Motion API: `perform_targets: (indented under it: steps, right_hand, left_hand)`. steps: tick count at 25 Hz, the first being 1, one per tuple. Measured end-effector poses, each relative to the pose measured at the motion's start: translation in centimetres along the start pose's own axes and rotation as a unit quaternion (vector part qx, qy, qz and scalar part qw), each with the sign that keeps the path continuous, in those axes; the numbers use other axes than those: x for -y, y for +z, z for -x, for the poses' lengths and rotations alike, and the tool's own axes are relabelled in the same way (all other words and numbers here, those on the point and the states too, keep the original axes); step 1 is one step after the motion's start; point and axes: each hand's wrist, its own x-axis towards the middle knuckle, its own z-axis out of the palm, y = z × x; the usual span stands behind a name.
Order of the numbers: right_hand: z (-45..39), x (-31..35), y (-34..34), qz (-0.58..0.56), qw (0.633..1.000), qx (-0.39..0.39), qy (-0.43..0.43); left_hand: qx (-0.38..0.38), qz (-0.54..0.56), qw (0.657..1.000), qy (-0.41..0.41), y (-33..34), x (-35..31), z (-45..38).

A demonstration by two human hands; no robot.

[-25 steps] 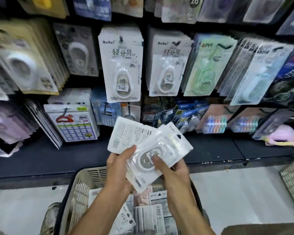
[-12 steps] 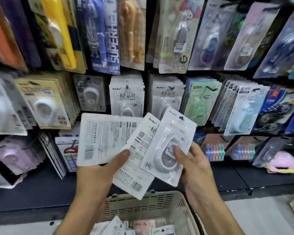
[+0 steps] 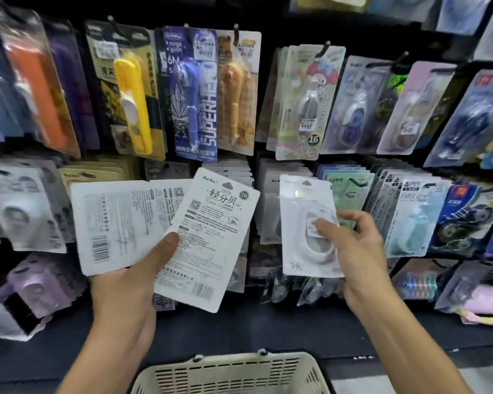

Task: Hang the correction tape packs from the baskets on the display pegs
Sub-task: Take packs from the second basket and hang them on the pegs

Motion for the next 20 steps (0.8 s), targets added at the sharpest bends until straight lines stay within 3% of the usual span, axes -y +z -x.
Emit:
perform_targets:
  steps: [4,8,10,12,14,15,16,18,19,20]
  right_hand:
    - [-0.2,0.2,0.4,0.047,0.998,0.049,-0.008]
    - [-0.4,-0.1,0.4,0.057,0.998,-0.026,-0.028]
    - [-0.7,0.1,0.6,0.065,0.998,-0.014,-0.008]
    - [-1.0,0.6,1.3,0.199,0.980,0.018,-0.004]
    - [-0.1,0.8,2.0,0.380,0.923,0.028,-0.061]
    - [0.6,0.5,2.3,0.345,0.934,0.071,-0.063]
    - [1.9,0.2,3.0,0.242,0.958,0.151,-0.018]
    - [4.9,-1.0,4.4,0.058,0.943,0.312,0.106]
    - [5.7,-1.8,4.9,0.023,0.938,0.325,0.120]
    - [6.1,-2.3,5.3,-0.007,0.949,0.291,0.124]
  left_hand:
    - [-0.005,-0.005,0.999,-0.044,0.5,1.1,1.0]
    - [-0.007,0.003,0.999,-0.040,0.2,1.4,0.9]
    - [-0.009,0.006,0.999,-0.043,0.2,1.3,0.9]
    - [-0.012,0.009,0.999,-0.038,0.5,1.3,1.2]
    - [-0.025,0.012,0.999,-0.029,1.0,1.3,1.4]
    - [-0.033,0.014,0.999,-0.025,1.2,1.4,1.5]
    - [-0.041,0.017,0.999,-0.022,1.3,1.7,1.6]
    - [-0.050,0.027,0.998,-0.029,1.6,2.5,2.0]
    - [-0.047,0.027,0.998,-0.034,1.7,2.8,2.2]
    - [-0.044,0.019,0.998,-0.033,1.8,3.0,2.2]
